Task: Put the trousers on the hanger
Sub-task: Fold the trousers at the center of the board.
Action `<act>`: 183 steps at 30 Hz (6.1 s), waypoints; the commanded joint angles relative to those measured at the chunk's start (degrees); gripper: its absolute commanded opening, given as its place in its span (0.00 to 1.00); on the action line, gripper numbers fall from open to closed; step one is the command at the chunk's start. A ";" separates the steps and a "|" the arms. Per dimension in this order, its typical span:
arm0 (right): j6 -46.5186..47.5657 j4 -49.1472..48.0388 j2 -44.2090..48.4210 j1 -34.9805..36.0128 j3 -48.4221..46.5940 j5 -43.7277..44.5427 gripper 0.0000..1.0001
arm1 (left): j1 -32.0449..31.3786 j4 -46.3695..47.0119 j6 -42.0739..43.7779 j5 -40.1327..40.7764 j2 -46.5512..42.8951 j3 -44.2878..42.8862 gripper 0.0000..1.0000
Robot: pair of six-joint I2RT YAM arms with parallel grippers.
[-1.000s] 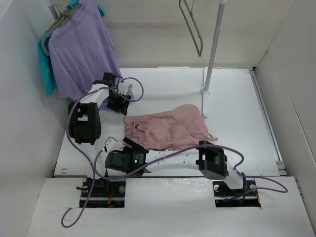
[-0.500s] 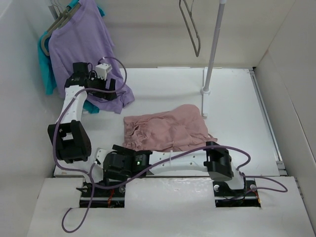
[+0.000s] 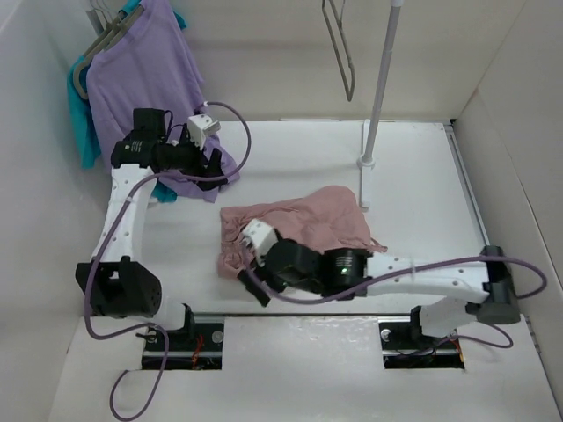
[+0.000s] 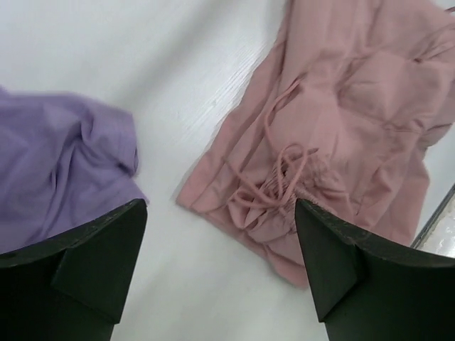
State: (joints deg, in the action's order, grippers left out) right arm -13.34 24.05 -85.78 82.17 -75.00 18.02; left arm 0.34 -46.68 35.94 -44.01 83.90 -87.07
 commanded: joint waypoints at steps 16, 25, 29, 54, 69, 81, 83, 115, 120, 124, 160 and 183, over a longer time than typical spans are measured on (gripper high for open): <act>-20.77 5.66 9.52 -57.11 17.26 -11.08 0.91 | -38.04 9.49 -13.96 41.45 8.82 10.69 0.80; -17.42 -3.66 -7.55 -64.24 16.20 -20.04 0.91 | -41.38 11.69 -16.61 50.41 16.21 15.96 0.77; -18.11 -7.35 -10.20 -64.86 17.87 -24.25 0.79 | -38.84 12.31 -16.61 51.04 15.69 17.99 0.52; -28.76 -12.45 -1.23 -71.27 28.60 -21.80 0.00 | -18.72 -3.59 -12.31 25.65 0.57 -0.06 0.00; -16.29 2.83 7.45 -53.36 15.95 0.33 0.84 | -1.58 -7.80 -0.70 14.57 -1.45 25.12 0.67; -7.21 8.90 -1.75 -24.61 9.44 9.54 0.77 | 3.18 -8.87 0.62 16.06 1.96 24.92 0.67; -10.98 10.66 -3.25 -24.60 8.21 12.02 0.82 | 3.18 -7.38 0.10 16.76 2.75 26.42 0.66; 4.20 8.64 -6.41 -16.88 5.22 -3.61 0.56 | 1.59 -5.00 -1.93 17.11 4.61 25.81 0.23; 4.47 6.27 -11.69 -15.81 3.72 -1.78 0.62 | 1.59 -5.00 -1.93 16.59 4.61 25.29 0.13; 4.47 6.80 -16.61 -15.81 -1.36 1.39 0.59 | 1.59 -5.53 -1.93 16.59 4.61 25.28 0.08; 0.69 16.02 -10.84 -15.29 -0.51 15.65 0.00 | -2.88 -18.36 5.01 27.39 -1.28 11.55 0.00; 4.04 10.85 3.93 -17.20 8.64 -9.76 0.79 | 0.97 -18.36 14.51 25.92 -1.90 17.57 0.93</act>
State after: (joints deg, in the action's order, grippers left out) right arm -6.79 37.43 -90.61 67.70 -66.24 8.75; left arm -1.48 -64.27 49.21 -14.87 82.70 -62.52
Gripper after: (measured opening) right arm 0.775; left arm 0.924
